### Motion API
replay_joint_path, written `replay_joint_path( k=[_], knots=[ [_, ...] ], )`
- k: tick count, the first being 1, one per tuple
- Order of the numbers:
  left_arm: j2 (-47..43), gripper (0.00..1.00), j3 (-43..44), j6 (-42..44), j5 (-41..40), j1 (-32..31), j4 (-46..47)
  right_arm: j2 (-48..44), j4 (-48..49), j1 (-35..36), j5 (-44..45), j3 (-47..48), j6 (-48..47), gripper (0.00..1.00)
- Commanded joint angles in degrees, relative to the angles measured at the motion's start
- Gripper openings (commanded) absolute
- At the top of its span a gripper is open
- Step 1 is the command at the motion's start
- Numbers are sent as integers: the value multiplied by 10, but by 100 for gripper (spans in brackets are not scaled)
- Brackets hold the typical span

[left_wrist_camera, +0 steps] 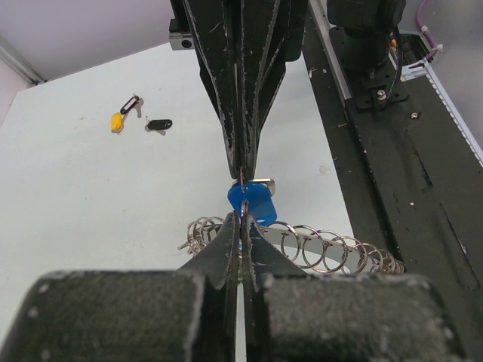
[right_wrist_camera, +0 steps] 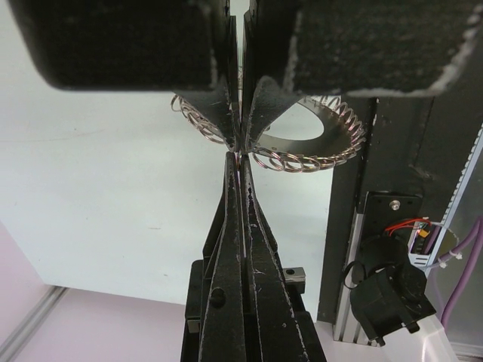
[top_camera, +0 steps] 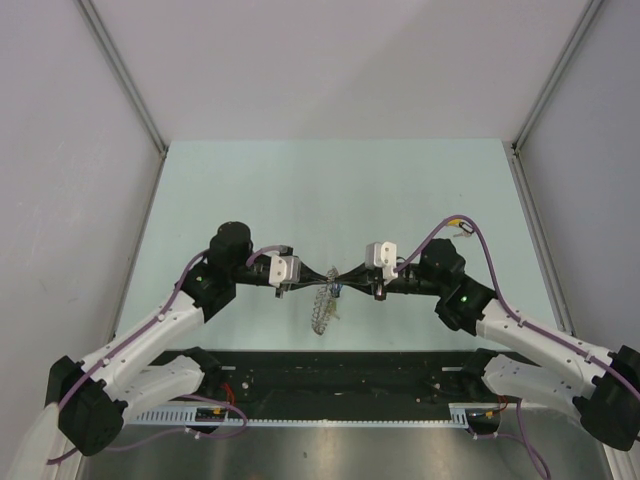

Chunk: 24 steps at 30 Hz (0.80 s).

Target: Put the keys on the keyring

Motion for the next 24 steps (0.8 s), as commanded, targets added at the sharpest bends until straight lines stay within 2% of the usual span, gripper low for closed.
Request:
replay_joint_path(
  k=[1,24],
  knots=[
    [-3,0,19,1,15,4,33,-9,8,3,2,3,-3,0],
    [-4,0,21,-11,17,6,38,15,12,5,-5,3,-5,0]
  ],
)
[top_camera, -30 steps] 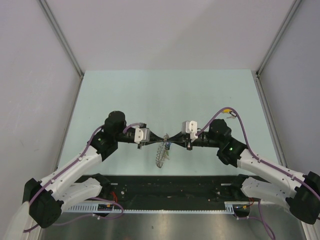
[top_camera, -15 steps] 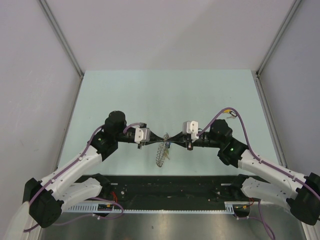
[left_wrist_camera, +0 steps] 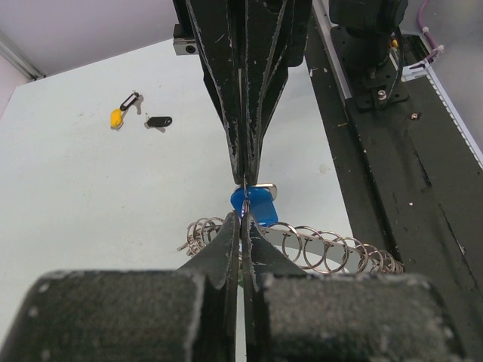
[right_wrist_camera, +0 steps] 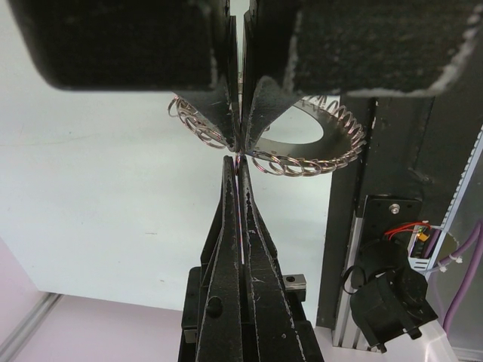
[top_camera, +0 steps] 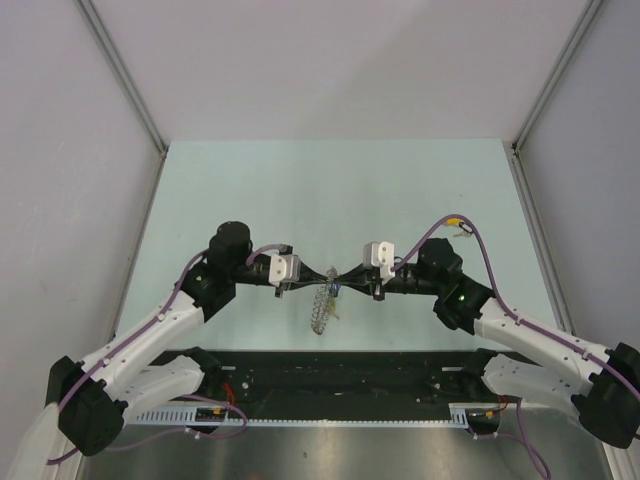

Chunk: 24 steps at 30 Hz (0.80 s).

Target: Put the keys on the keyring

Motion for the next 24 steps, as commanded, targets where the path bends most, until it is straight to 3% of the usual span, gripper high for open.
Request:
replay_joint_path(
  k=[1,24],
  knots=[
    [-3,0,21,-5,16,3,38,6,13,4,-5,3,-5,0],
    [2,0,21,-38,26,3,60,10,7,19,16,7,-13,0]
  ],
)
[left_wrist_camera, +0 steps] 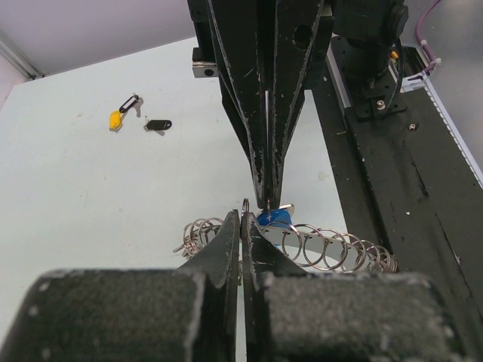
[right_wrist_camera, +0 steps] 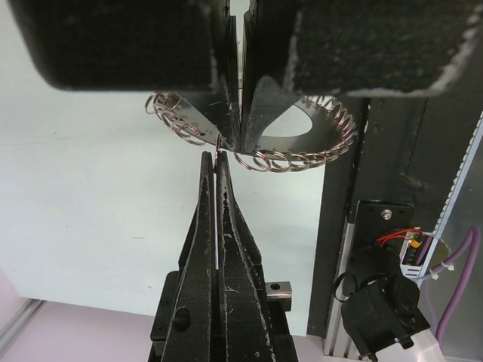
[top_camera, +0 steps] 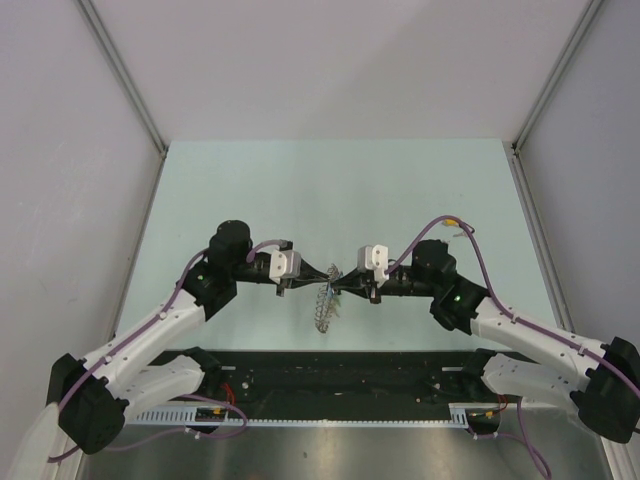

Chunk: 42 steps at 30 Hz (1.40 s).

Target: Put the keys on the keyring

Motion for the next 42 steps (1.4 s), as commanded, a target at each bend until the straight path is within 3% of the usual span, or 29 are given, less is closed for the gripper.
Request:
replay_joint_path(
  k=[1,12,42],
  knots=[
    [-7,0,21,-8,23,2,35,-6,8,2,14,8,-11,0],
    [-4,1,22,-5,22,2,30,-45,-9,0,42,7,-7,0],
    [-4,0,22,-13,33,4,37,-16,0,-7,34,7,-4,0]
  ],
)
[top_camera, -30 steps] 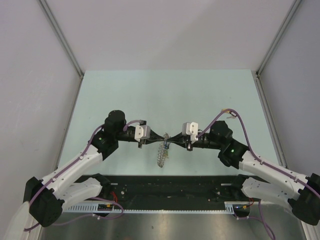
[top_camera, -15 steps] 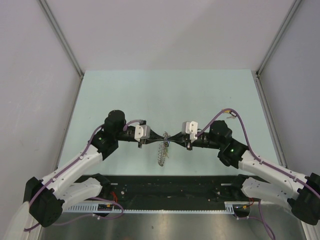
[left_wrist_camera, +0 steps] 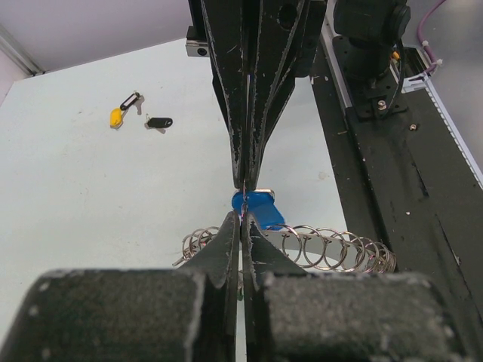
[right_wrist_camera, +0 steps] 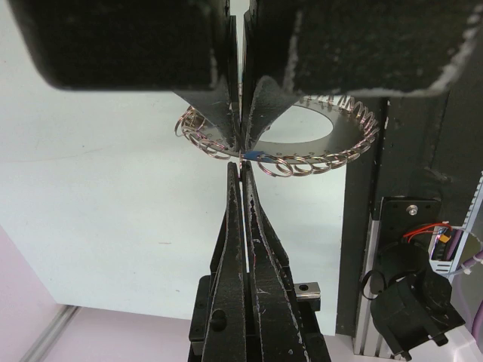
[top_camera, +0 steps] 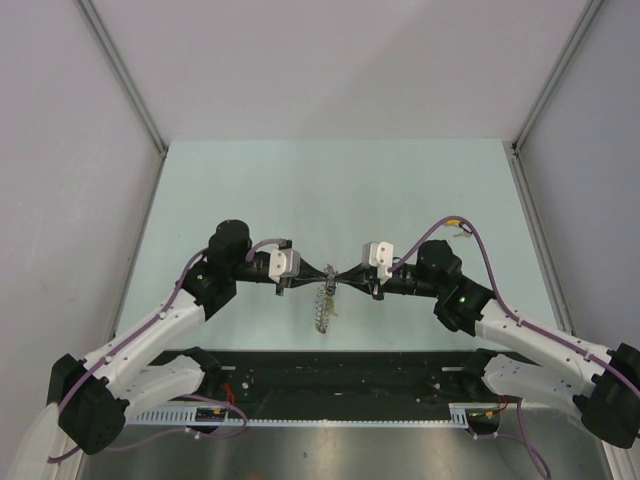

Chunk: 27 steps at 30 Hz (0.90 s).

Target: Put the keys on the keyring

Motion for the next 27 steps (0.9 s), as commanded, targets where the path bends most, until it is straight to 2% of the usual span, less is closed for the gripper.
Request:
replay_joint_path(
  k=[1,12,27],
  knots=[
    [-2,0,22,-6,33,1,36,6,10,1,-5,7,-1,0],
    [6,0,23,-21,48,1,45,10,11,3,-6,7,-7,0],
    [2,0,12,-65,28,1,81,20,8,6,0,7,-14,0]
  ],
)
